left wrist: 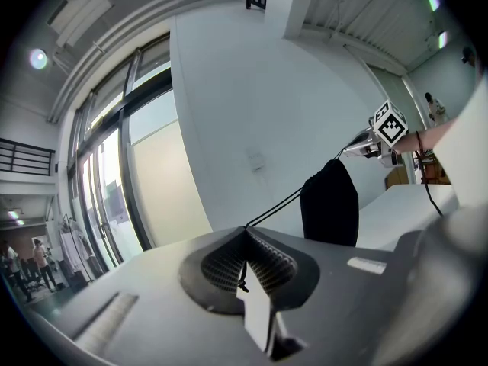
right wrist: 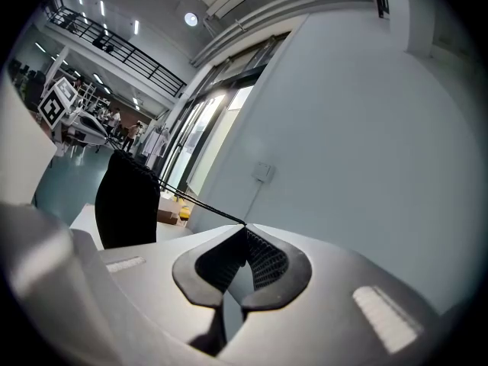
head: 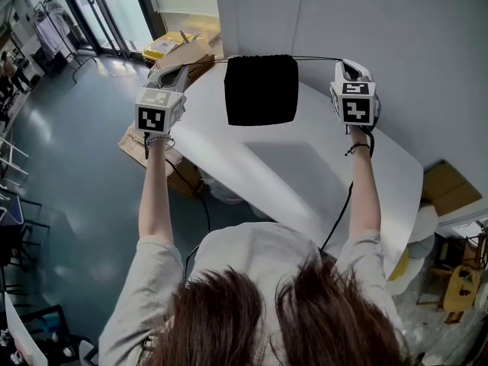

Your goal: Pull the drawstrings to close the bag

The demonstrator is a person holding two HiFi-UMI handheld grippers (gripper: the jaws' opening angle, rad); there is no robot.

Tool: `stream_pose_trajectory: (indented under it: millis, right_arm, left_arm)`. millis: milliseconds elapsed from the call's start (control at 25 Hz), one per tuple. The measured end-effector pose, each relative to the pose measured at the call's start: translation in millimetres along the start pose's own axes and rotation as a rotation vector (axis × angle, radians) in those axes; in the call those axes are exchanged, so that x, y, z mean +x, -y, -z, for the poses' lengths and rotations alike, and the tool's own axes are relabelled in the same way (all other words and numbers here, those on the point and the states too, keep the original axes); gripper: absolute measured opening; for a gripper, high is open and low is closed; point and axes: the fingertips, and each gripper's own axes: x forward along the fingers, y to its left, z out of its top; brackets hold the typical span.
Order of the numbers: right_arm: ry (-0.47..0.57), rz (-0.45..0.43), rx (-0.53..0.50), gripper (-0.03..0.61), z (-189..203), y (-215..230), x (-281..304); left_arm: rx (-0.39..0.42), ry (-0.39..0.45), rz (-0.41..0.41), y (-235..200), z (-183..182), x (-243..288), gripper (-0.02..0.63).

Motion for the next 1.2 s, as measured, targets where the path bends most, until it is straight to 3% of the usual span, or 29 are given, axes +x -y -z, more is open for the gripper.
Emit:
stream_pose_trajectory:
  millis: [1200]
  right_arm:
    - [-0.011,0.037,0.077,0.015,13,14,5]
  left_arm:
    - [-0.026,0.003,-0.002,0,4,5,0.002]
